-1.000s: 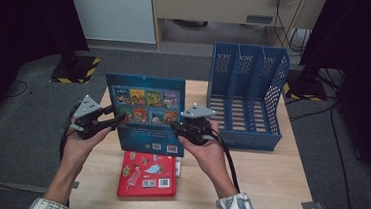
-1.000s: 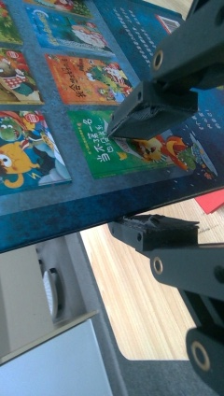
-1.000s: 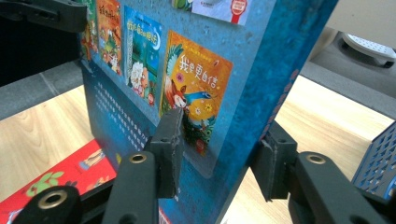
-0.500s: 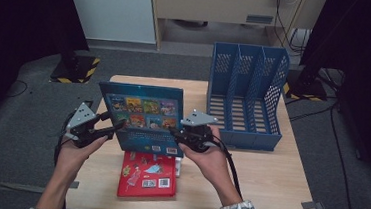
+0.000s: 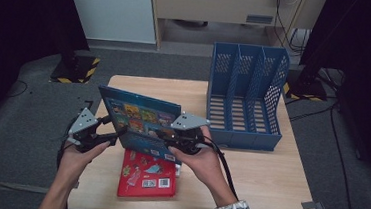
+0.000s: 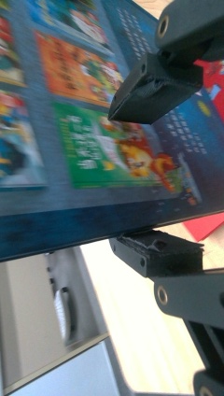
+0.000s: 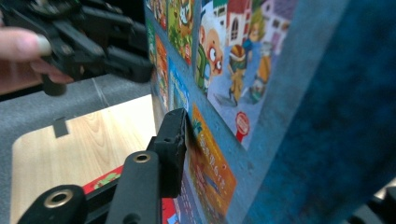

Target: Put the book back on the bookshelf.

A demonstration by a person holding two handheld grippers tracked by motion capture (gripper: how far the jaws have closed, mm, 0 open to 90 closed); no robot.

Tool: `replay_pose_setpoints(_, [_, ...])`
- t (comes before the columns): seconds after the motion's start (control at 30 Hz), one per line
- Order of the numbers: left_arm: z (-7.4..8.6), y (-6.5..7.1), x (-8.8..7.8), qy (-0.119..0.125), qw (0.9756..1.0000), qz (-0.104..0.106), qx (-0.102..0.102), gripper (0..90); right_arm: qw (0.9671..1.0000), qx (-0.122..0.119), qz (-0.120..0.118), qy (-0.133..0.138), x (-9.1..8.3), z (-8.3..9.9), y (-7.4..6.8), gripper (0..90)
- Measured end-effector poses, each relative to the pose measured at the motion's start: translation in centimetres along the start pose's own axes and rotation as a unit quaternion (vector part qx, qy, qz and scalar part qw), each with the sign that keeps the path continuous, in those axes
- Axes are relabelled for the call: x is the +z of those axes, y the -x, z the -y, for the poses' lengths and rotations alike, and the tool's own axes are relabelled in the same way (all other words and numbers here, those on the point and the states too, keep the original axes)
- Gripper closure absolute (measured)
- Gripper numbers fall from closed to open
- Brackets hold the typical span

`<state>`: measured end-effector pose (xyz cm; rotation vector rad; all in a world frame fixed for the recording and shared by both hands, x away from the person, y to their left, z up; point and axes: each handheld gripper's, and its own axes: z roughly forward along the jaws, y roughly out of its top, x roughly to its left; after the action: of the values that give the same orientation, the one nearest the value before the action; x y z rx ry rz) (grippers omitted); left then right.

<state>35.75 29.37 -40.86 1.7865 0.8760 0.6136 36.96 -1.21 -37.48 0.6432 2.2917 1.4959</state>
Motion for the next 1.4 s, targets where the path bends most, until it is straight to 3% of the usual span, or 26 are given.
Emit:
replay_pose_setpoints(0.3, [2.2, 0.5, 1.6, -0.026, 0.9996, -0.004, -0.010, 24.5, 0.9997, -0.006, -0.018, 0.014, -0.1, -0.1, -0.2, 69.8])
replay_pose_setpoints(0.53, [3.7, 0.7, 2.6, -0.044, 0.9986, -0.005, -0.029, 21.2, 0.9993, -0.003, -0.022, 0.031, -0.2, -0.3, -0.3, 70.5])
replay_pose_setpoints(0.93, [4.3, 0.9, 2.8, -0.049, 0.9980, -0.007, -0.040, 18.4, 0.9970, 0.001, -0.045, 0.062, -0.3, -1.4, -0.5, 64.4])
replay_pose_setpoints(1.4, [4.3, 0.8, 2.9, -0.049, 0.9979, -0.004, -0.042, 18.6, 0.9943, 0.012, -0.055, 0.091, -0.4, -2.6, 0.0, 68.6])
